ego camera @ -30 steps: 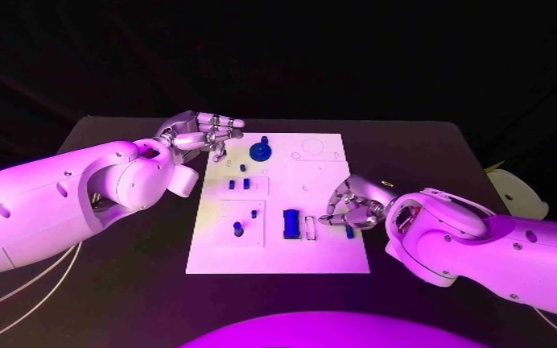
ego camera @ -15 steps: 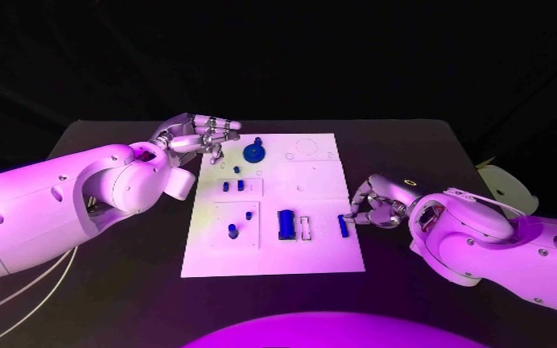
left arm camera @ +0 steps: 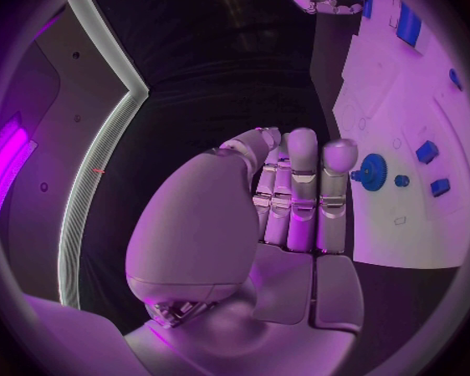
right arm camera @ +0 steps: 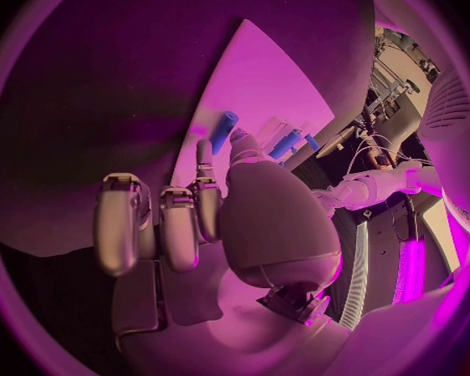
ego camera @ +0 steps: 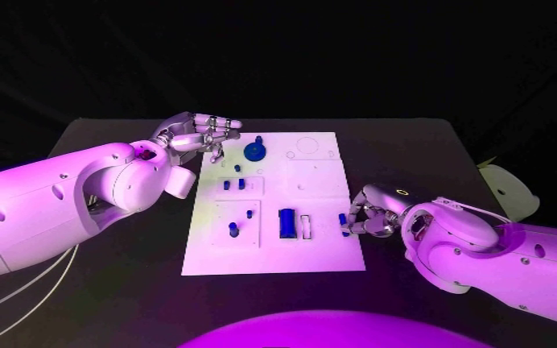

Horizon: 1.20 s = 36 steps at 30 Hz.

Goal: Assemble the parts on the task board

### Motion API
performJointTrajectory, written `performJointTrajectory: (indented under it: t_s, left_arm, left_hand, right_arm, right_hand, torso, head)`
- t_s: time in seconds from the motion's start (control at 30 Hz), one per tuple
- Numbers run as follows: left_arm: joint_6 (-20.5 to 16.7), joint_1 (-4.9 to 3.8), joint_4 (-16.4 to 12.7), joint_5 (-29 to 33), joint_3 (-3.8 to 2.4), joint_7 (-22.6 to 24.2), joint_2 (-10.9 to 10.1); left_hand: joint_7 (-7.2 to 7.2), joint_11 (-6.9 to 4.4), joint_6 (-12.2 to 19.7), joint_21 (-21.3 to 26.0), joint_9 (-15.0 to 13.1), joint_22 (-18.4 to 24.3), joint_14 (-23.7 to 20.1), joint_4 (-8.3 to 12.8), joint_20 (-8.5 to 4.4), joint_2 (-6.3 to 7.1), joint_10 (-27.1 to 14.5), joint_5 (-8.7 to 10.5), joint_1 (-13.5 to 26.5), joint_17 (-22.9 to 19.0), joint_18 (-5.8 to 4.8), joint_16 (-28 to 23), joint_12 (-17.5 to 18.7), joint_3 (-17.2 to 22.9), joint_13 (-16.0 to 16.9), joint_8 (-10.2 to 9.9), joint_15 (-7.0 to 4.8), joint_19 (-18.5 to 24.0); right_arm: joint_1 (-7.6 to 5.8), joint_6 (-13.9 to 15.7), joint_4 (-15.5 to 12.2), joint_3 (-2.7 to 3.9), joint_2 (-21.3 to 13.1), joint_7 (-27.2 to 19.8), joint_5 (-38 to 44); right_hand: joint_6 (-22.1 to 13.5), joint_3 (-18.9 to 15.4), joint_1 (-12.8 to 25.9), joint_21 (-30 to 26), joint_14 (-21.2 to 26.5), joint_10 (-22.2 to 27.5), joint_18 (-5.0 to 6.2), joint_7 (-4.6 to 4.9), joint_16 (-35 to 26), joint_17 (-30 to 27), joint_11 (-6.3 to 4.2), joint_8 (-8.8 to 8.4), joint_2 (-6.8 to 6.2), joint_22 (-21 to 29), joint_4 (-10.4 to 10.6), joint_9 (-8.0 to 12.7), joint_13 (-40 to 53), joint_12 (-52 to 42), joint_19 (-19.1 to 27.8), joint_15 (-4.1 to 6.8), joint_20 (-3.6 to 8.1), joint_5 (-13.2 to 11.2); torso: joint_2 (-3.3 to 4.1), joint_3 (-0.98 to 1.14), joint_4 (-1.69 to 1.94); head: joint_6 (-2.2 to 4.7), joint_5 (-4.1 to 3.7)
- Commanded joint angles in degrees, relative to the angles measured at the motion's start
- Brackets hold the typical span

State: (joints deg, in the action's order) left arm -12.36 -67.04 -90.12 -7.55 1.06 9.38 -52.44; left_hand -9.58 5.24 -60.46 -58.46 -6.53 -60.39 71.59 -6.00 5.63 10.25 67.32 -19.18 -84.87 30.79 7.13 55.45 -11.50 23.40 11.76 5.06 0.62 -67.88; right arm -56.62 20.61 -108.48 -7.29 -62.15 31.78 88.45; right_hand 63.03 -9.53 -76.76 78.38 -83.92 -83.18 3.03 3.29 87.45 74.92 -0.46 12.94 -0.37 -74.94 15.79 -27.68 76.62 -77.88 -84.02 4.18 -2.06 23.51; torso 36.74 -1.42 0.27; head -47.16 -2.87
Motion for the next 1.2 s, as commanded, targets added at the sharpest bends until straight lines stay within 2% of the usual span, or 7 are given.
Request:
performJointTrajectory:
  t_s: [0.03, 0.43, 0.63, 0.8, 0.93, 1.03, 1.2]
  left_arm:
    - [1.0, 0.0, -0.13, 0.29, -0.03, 0.33, 0.06]
    - [1.08, 0.0, -0.15, 0.29, -0.03, 0.25, 0.04]
    - [1.13, 0.0, -0.19, 0.29, -0.03, 0.18, 0.0]
    - [1.21, 0.0, -0.27, 0.29, -0.03, 0.12, -0.06]
    - [1.25, 0.0, -0.29, 0.29, -0.03, 0.1, -0.08]
    - [1.27, 0.0, -0.3, 0.29, -0.03, 0.08, -0.11]
    - [1.28, 0.0, -0.33, 0.28, -0.03, 0.05, -0.17]
  left_hand:
    - [-0.22, -0.05, 0.06, 0.21, 0.05, 0.04, -0.37, 0.15, 0.16, -0.42, -0.23, -0.06, 0.04, -0.07, 1.07, -0.33, -0.34, -0.1, 0.07, 0.36, -0.05, 0.03]
    - [-0.22, -0.05, 0.06, 0.21, 0.05, 0.04, -0.37, 0.15, 0.16, -0.42, -0.23, -0.06, 0.04, -0.07, 1.07, -0.33, -0.34, -0.1, 0.07, 0.36, -0.05, 0.03]
    - [-0.22, -0.05, 0.06, 0.21, 0.05, 0.04, -0.37, 0.15, 0.16, -0.42, -0.23, -0.06, 0.04, -0.07, 1.07, -0.33, -0.34, -0.1, 0.07, 0.36, -0.05, 0.03]
    - [-0.22, -0.05, 0.06, 0.21, 0.05, 0.04, -0.37, 0.15, 0.16, -0.42, -0.23, -0.06, 0.04, -0.07, 1.07, -0.33, -0.34, -0.1, 0.07, 0.36, -0.05, 0.03]
    - [-0.22, -0.05, 0.06, 0.21, 0.05, 0.04, -0.37, 0.15, 0.16, -0.42, -0.23, -0.06, 0.04, -0.07, 1.07, -0.33, -0.34, -0.1, 0.07, 0.36, -0.05, 0.03]
    - [-0.24, -0.03, 0.08, 0.26, 0.08, 0.07, -0.37, 0.14, 0.17, -0.45, -0.29, -0.05, 0.12, -0.08, 1.07, -0.29, -0.43, -0.14, 0.09, 0.39, -0.03, 0.01]
    - [-0.23, -0.04, 0.08, 0.24, 0.09, 0.05, -0.39, 0.16, 0.17, -0.46, -0.3, -0.05, 0.09, -0.13, 1.06, -0.32, -0.44, -0.13, 0.09, 0.4, -0.03, 0.0]
  right_arm:
    - [0.27, -0.72, 0.42, -0.02, 0.62, 1.38, 1.2]
    - [0.81, -0.8, 2.23, -0.04, 2.77, 2.09, 1.32]
    - [0.88, -3.68, 3.07, -0.05, 3.69, 2.43, 2.15]
    - [0.96, -6.7, 3.54, -0.1, 4.43, 2.62, 3.08]
    - [1.04, -8.36, 3.76, -0.15, 4.97, 2.97, 4.78]
    - [1.09, -8.99, 3.77, -0.17, 5.19, 3.39, 6.36]
    - [1.13, -8.4, 3.52, -0.18, 5.28, 3.9, 7.47]
  right_hand:
    - [0.48, 0.12, 0.51, 0.0, -4.86, -0.59, -0.8, 0.06, 0.09, 9.19, -0.39, -0.23, -0.09, -12.14, 0.32, 0.07, 2.94, 0.06, -2.18, 0.13, -0.08, 0.39]
    - [0.74, 0.19, 0.35, 0.05, -4.88, -0.64, -0.81, -0.07, 0.14, 9.32, -0.48, -0.24, 0.3, -12.15, 0.49, 0.03, 3.03, -0.01, -2.2, 0.19, -0.04, 0.8]
    - [0.98, 0.35, -0.74, 0.02, -4.88, -0.64, -0.8, -0.25, 0.13, 9.3, -0.66, -0.25, 0.38, -12.14, 0.14, -0.06, 3.05, 0.03, -2.19, 0.33, 0.07, 0.63]
    - [0.94, 0.89, -3.39, -0.12, -4.87, -0.5, -0.78, -0.32, 0.12, 9.31, -0.75, -0.45, 0.42, -12.11, -0.98, -0.16, 2.96, 0.25, -2.13, 0.46, 0.21, -2.09]
    - [1.1, 2.86, -6.85, -0.04, -4.89, -0.43, -0.8, -0.49, 0.16, 9.42, -0.91, -0.6, 0.92, -12.13, -2.47, -0.24, 2.99, 0.36, -2.14, 0.61, 0.36, -7.76]
    - [1.19, 5.55, -10.19, 0.13, -4.91, -0.35, -0.83, -0.75, 0.2, 9.54, -1.14, -0.79, 1.42, -12.18, -4.05, -0.2, 2.99, 0.48, -2.19, 0.81, 0.56, -9.13]
    - [1.33, 9.15, -11.44, 0.26, -4.93, -0.27, -0.87, -0.73, 0.24, 9.65, -1.18, -1.03, 0.36, -12.21, -4.5, -0.22, 2.93, 0.73, -2.23, 0.83, 0.65, -5.69]
  torso:
    - [0.01, 0.01, 0.03]
    - [0.0, 0.01, 0.01]
    - [0.0, 0.0, 0.03]
    - [0.0, -0.06, -0.02]
    - [-0.06, -0.02, -0.06]
    - [-0.05, -0.02, -0.05]
    - [-0.07, -0.01, -0.11]
  head:
    - [-0.07, 0.12]
    - [-0.3, 0.29]
    - [-0.39, 0.53]
    - [-0.47, 0.57]
    - [-0.51, 0.63]
    - [-0.51, 0.61]
    - [-0.41, 0.63]
